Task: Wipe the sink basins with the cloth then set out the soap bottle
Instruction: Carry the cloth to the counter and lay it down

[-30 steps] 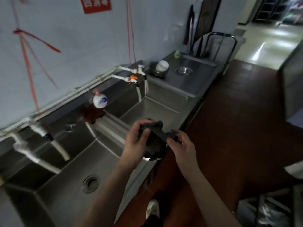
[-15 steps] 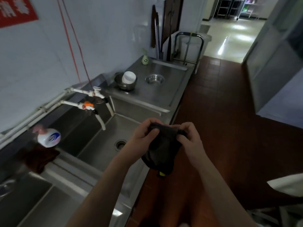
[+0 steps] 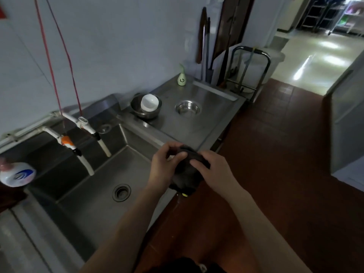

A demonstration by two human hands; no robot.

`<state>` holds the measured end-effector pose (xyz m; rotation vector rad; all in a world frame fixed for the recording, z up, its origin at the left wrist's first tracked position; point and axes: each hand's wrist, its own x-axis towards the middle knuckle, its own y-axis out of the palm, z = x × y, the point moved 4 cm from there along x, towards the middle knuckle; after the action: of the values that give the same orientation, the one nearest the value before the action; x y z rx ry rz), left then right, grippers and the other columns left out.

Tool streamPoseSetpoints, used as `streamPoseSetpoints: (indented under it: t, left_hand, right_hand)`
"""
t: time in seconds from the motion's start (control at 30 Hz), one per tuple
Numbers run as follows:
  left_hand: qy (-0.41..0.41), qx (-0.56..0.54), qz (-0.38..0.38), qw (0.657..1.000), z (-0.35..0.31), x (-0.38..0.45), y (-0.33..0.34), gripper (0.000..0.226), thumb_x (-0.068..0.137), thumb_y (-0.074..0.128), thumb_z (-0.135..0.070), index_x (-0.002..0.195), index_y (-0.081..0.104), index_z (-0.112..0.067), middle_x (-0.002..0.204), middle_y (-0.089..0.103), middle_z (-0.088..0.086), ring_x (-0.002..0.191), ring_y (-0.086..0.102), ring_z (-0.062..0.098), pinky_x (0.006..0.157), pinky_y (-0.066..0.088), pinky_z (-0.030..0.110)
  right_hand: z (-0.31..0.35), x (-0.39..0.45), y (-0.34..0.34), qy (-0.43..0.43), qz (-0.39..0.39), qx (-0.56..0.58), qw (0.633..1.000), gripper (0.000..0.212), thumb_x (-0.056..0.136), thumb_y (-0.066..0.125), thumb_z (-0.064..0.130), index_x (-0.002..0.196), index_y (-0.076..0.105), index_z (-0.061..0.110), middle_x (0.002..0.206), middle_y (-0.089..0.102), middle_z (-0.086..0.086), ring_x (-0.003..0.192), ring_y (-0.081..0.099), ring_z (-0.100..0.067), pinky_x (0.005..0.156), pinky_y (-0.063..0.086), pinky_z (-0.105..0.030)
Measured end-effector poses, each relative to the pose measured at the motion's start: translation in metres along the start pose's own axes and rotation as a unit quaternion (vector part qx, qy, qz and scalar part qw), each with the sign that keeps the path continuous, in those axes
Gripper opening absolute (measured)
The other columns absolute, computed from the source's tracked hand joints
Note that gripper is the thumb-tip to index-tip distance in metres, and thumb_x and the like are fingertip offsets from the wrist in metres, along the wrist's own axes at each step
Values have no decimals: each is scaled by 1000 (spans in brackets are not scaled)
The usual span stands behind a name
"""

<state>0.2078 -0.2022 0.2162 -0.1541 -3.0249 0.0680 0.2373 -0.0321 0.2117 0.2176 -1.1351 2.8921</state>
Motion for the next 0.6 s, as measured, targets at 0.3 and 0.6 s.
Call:
streamPoseSetpoints:
  t: [0.3, 0.6]
  left_hand:
    - [-43, -27, 37, 998, 80, 86, 64, 21, 98, 63, -17, 119, 67, -13, 112, 71, 1, 108, 67, 15, 89, 53, 29]
    - [-162, -66, 60, 983, 148, 220, 105, 28, 92, 72, -21, 115, 69, -6, 108, 72, 16, 101, 69, 31, 88, 56, 38]
  right_hand:
    - [-72, 113, -56, -23, 36, 47, 998, 21, 104, 59, 39, 114, 68, 23, 101, 70, 8, 93, 66, -6, 81, 57, -42]
    - [-136, 248, -83, 24, 47, 184, 982, 11, 104, 62, 28, 110, 71, 23, 103, 73, 8, 98, 68, -2, 80, 55, -18]
